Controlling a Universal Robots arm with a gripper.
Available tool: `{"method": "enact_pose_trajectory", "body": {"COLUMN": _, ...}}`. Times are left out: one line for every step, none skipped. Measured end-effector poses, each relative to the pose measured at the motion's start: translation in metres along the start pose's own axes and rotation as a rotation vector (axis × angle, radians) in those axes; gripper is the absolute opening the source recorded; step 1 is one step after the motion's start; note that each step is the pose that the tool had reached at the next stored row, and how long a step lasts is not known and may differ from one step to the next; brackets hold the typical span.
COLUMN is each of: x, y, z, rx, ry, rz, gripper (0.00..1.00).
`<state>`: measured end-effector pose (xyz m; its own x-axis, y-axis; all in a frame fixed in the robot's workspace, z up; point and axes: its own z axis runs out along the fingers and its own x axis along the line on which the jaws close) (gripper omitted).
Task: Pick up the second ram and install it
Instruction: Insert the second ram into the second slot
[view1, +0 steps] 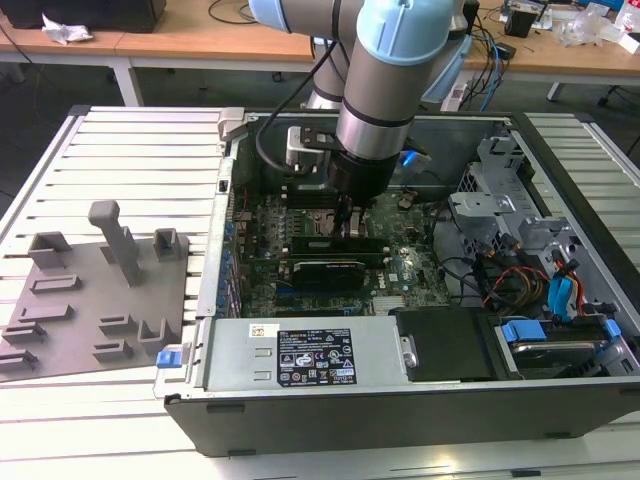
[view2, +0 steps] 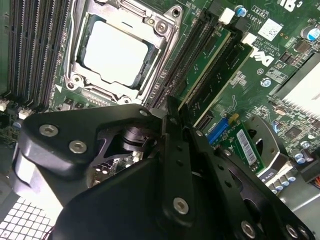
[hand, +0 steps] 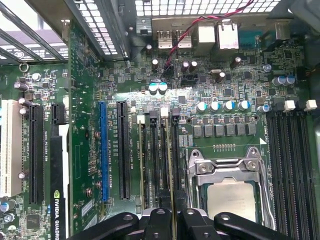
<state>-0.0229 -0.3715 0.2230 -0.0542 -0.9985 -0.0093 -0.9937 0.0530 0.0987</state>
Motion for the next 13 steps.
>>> {"method": "enact_pose_trajectory", "body": {"x": 0.0, "y": -0.0001, "z": 0.0004, "rx": -0.0001, "ry": -0.0002, "rz": 0.0, "gripper": 0.14}}
{"method": "enact_pose_trajectory", "body": {"x": 0.0, "y": -0.0001, "z": 0.0008, "rx": -0.0002, "ry": 0.0, "rz": 0.0, "gripper": 0.14}}
{"method": "enact_pose_trajectory", "body": {"x": 0.0002, "y": -0.0002, "z": 0.0011, "rx": -0.0002, "ry": -0.0004, "rz": 0.0, "gripper": 0.14}}
{"method": "enact_pose_trajectory", "body": {"x": 0.0006, "y": -0.0002, "z": 0.0011, "rx": -0.0001, "ry": -0.0004, "rz": 0.0, "gripper": 0.14}}
{"method": "enact_pose_trajectory", "body": {"x": 0.0007, "y": -0.0002, "z": 0.001, "rx": -0.0001, "ry": -0.0002, "rz": 0.0, "gripper": 0.14}}
{"method": "enact_pose_trajectory", "body": {"x": 0.0007, "y": -0.0002, "z": 0.0011, "rx": -0.0002, "ry": 0.0, "rz": -0.001, "gripper": 0.14}}
{"method": "enact_pose_trajectory", "body": {"x": 0.0008, "y": -0.0004, "z": 0.0014, "rx": -0.0003, "ry": 0.0002, "rz": -0.003, "gripper": 0.14}}
{"method": "enact_pose_trajectory", "body": {"x": 0.0007, "y": -0.0005, "z": 0.0022, "rx": -0.0003, "ry": 0.0001, "rz": -0.003, "gripper": 0.14}}
{"method": "enact_pose_trajectory", "body": {"x": 0.0007, "y": -0.0006, "z": 0.0034, "rx": -0.0004, "ry": 0.0, "rz": -0.003, "gripper": 0.14}}
{"method": "enact_pose_trajectory", "body": {"x": 0.0006, "y": -0.0007, "z": 0.0045, "rx": -0.0005, "ry": -0.0001, "rz": -0.003, "gripper": 0.14}}
{"method": "enact_pose_trajectory", "body": {"x": 0.0006, "y": -0.0008, "z": 0.005, "rx": -0.0006, "ry": 0.0001, "rz": -0.003, "gripper": 0.14}}
{"method": "enact_pose_trajectory", "body": {"x": 0.0006, "y": -0.0008, "z": 0.005, "rx": -0.0007, "ry": 0.0002, "rz": -0.003, "gripper": 0.14}}
{"method": "enact_pose_trajectory", "body": {"x": 0.0006, "y": -0.0008, "z": 0.0051, "rx": -0.0007, "ry": 0.0001, "rz": -0.003, "gripper": 0.14}}
